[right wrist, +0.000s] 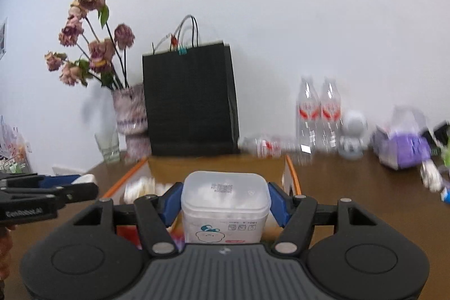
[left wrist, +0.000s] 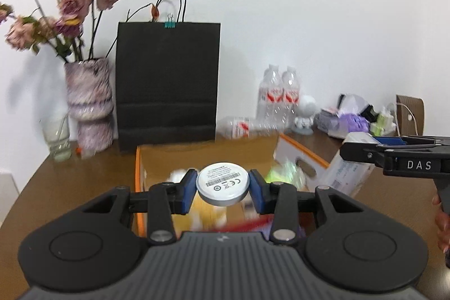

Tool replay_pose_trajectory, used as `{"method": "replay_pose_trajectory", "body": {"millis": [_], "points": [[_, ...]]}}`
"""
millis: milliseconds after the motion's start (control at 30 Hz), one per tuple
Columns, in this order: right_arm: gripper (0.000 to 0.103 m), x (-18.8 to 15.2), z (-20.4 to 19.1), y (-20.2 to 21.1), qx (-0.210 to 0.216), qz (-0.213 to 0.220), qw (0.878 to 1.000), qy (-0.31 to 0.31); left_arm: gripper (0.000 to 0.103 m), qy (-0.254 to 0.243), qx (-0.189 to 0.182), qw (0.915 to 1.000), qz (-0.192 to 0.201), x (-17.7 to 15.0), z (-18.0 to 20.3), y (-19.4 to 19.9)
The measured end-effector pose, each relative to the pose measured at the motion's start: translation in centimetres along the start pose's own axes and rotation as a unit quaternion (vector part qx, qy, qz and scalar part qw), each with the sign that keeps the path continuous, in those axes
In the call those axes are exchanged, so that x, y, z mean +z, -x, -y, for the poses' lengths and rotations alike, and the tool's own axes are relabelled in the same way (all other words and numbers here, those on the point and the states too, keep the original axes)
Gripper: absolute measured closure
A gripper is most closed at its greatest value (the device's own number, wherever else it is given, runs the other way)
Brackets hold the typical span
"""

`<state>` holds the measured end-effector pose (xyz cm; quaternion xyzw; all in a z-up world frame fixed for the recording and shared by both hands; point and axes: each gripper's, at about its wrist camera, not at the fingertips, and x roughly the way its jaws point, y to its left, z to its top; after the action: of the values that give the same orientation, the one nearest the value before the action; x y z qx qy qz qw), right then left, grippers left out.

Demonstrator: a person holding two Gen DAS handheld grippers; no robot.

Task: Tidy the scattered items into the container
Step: 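Carry both items over the red box and open both tools, then move both open tools back toward the remaining items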

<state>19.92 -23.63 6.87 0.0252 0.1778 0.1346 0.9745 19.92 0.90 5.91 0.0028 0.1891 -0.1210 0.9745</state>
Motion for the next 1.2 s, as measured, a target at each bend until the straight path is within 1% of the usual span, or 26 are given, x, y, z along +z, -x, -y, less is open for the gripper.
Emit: {"method": "replay_pose_trajectory", "body": {"millis": [100,167,233,333,433,500,533,567,600,633,667,700,767,833,900,967,1033,1100,1200], "points": [[0.04,2.6,-0.2,-4.0,0.002,0.001,1.0,0.012,0.063,0.008,0.01,0.9998,-0.016,2.3,-0.5,-4.5],[0.04,3.9,-0.2,-7.6,0.003,-0.007,1.0,0.02,0.063,0.017,0.028,0.9986,-0.04,3.1,-1.0,-7.7],[0.04,4.6,0.0,-11.3,0.003,-0.029,0.999,0.023,0.063,0.025,0.039,0.9963,-0.072,3.4,-1.4,-11.2],[0.04,4.2,0.2,-16.4,-0.006,-0.07,0.997,0.023,0.063,0.029,0.049,0.9924,-0.109,2.8,-1.9,-15.1],[0.04,3.0,0.5,-19.7,-0.022,-0.093,0.995,0.023,0.062,0.047,0.052,0.9885,-0.134,1.9,-2.7,-17.4],[0.04,2.5,0.8,-20.5,-0.027,-0.101,0.994,0.011,0.062,0.065,0.056,0.9869,-0.137,1.5,-3.3,-17.7],[0.04,2.4,1.1,-20.7,-0.031,-0.104,0.994,-0.002,0.055,0.071,0.058,0.9868,-0.134,1.5,-3.5,-17.6],[0.036,2.5,1.4,-20.7,-0.033,-0.104,0.994,-0.016,0.043,0.074,0.059,0.987,-0.13,1.5,-3.8,-17.2],[0.02,2.5,1.8,-20.2,-0.031,-0.101,0.994,-0.026,0.038,0.075,0.058,0.9878,-0.123,1.7,-4.0,-16.7],[0.012,2.7,2.2,-19.6,-0.026,-0.097,0.994,-0.036,0.029,0.073,0.056,0.9892,-0.114,1.9,-4.0,-16.0],[0.009,2.9,2.5,-18.7,-0.022,-0.088,0.995,-0.041,0.021,0.068,0.055,0.9908,-0.104,2.1,-4.0,-14.9],[0.009,3.1,2.6,-17.6,-0.019,-0.079,0.996,-0.041,0.016,0.061,0.055,0.9922,-0.093,2.2,-4.0,-13.6],[0.007,3.5,2.7,-15.1,-0.006,-0.067,0.997,-0.035,0.003,0.053,0.055,0.9946,-0.07,2.3,-3.9,-10.6],[0.004,3.3,2.6,-11.9,0.01,-0.051,0.998,-0.027,0.0,0.045,0.051,0.9965,-0.049,1.8,-3.7,-7.4],[0.0,2.4,2.4,-8.4,0.021,-0.037,0.999,-0.013,0.0,0.036,0.046,0.9975,-0.04,1.0,-3.3,-4.4],[0.0,1.0,2.0,-5.1,0.026,-0.031,0.999,0.003,0.0,0.026,0.041,0.9982,-0.036,-0.5,-2.9,-1.6],[0.0,-0.7,1.7,-2.5,0.031,-0.039,0.999,0.011,0.0,0.021,0.04,0.9981,-0.042,-2.2,-2.4,0.6],[0.0,-2.8,1.5,-0.3,0.034,-0.056,0.998,0.017,0.0,0.021,0.036,0.9978,-0.052,-4.2,-1.8,2.5],[0.0,-6.2,1.1,2.3,0.027,-0.08,0.996,0.026,0.0,0.029,0.018,0.9966,-0.075,-7.3,-0.8,4.2]]}}
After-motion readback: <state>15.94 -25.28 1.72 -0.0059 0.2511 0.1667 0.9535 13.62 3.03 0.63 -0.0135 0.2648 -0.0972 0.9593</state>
